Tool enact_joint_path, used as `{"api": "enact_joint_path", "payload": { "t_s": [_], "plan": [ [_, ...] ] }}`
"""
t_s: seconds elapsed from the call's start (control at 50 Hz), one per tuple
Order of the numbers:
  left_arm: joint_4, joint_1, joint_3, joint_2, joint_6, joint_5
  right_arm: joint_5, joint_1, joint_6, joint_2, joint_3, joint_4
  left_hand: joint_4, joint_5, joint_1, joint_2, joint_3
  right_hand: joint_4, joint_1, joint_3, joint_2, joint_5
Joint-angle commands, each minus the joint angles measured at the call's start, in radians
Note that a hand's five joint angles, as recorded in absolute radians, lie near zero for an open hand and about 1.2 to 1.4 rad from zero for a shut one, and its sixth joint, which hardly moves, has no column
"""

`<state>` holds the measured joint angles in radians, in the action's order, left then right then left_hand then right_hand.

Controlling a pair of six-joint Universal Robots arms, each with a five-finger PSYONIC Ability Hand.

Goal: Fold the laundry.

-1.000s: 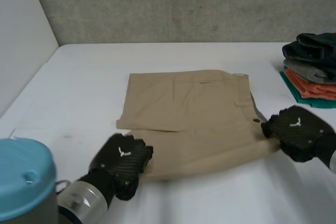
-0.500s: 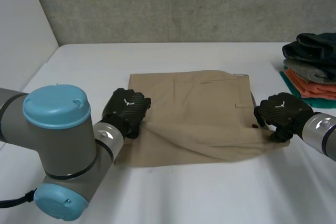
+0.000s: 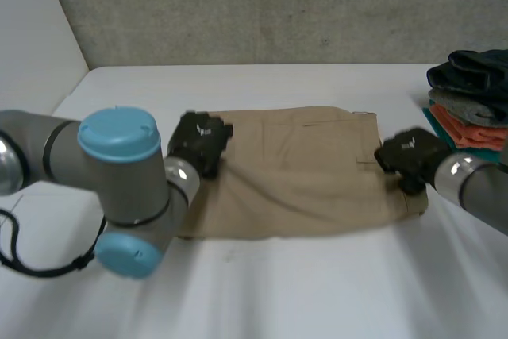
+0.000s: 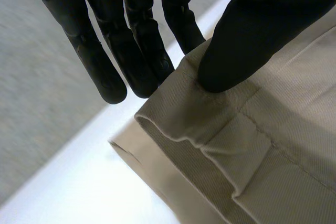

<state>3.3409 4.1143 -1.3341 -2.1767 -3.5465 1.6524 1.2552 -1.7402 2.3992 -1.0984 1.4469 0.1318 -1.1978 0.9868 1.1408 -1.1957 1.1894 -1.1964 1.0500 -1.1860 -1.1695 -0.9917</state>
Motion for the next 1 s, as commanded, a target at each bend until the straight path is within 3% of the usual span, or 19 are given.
{"api": "enact_joint_path", "payload": {
  "t_s": [0.02, 0.14, 0.22, 0.24, 0.26, 0.28, 0.3, 0.34, 0.4, 0.62, 0.66, 0.8, 1.0],
  "plan": [
    [0.199, 0.069, 0.194, -0.126, -0.063, -0.003, 0.066, -0.064, 0.025, 0.13, -0.16, -0.357, -0.198, 0.235, 0.255, -0.201, 0.207, -0.2, 0.346, -0.21, -0.227, -0.23],
    [0.334, 0.106, 0.402, -0.308, -0.138, -0.023, 0.096, -0.101, 0.023, 0.319, -0.307, -0.593, -0.198, 0.235, 0.255, -0.201, 0.207, -0.2, 0.346, -0.21, -0.227, -0.23],
    [0.345, 0.119, 0.513, -0.411, -0.14, -0.058, 0.124, -0.111, 0.021, 0.462, -0.44, -0.636, -0.198, 0.235, 0.255, -0.201, 0.207, -0.2, 0.346, -0.21, -0.227, -0.23],
    [0.347, 0.119, 0.527, -0.426, -0.141, -0.068, 0.125, -0.116, 0.021, 0.489, -0.462, -0.643, -0.198, 0.235, 0.255, -0.201, 0.207, -0.064, 0.211, -0.075, -0.091, -0.094],
    [0.347, 0.119, 0.535, -0.439, -0.141, -0.077, 0.127, -0.12, 0.021, 0.515, -0.482, -0.644, -0.016, 0.052, 0.073, -0.018, 0.024, 0.35, -0.203, 0.339, 0.323, 0.32],
    [0.348, 0.119, 0.538, -0.446, -0.141, -0.088, 0.135, -0.122, 0.023, 0.557, -0.523, -0.646, 0.355, -0.319, -0.298, 0.353, -0.347, 1.022, -0.875, 1.011, 0.995, 0.992],
    [0.359, 0.119, 0.538, -0.46, -0.141, -0.112, 0.139, -0.124, 0.023, 0.571, -0.542, -0.646, 1.023, -0.987, -0.966, 1.021, -1.015, 1.022, -0.875, 1.011, 0.995, 0.992],
    [0.379, 0.118, 0.535, -0.462, -0.14, -0.126, 0.147, -0.124, 0.024, 0.586, -0.562, -0.646, 0.947, -0.91, -0.89, 0.944, -0.938, 1.022, -0.875, 1.011, 0.995, 0.992],
    [0.41, 0.106, 0.497, -0.448, -0.14, -0.135, 0.161, -0.127, 0.037, 0.566, -0.554, -0.624, 1.023, -0.987, -0.966, 1.021, -1.015, 1.022, -0.875, 1.011, 0.995, 0.992],
    [0.424, 0.104, 0.176, -0.19, -0.132, -0.132, 0.165, -0.11, 0.256, 0.238, -0.283, -0.321, 1.023, -0.987, -0.966, 1.021, -1.015, 1.018, -0.871, 1.007, 0.991, 0.988],
    [0.42, 0.103, 0.104, -0.152, -0.13, -0.131, 0.138, -0.101, 0.284, 0.204, -0.243, -0.253, 1.023, -0.987, -0.966, 1.021, -1.015, 0.877, -0.731, 0.867, 0.85, 0.847],
    [0.414, 0.09, -0.039, -0.077, -0.103, -0.129, 0.029, -0.049, 0.308, 0.199, -0.184, -0.164, 1.023, -0.987, -0.966, 1.021, -1.015, 0.651, -0.504, 0.64, 0.624, 0.62],
    [0.414, 0.087, -0.1, -0.066, -0.038, -0.129, 0.029, -0.047, 0.291, 0.314, -0.233, -0.205, 1.023, -0.987, -0.966, 1.021, -1.015, 0.636, -0.489, 0.625, 0.609, 0.606]
  ]
}}
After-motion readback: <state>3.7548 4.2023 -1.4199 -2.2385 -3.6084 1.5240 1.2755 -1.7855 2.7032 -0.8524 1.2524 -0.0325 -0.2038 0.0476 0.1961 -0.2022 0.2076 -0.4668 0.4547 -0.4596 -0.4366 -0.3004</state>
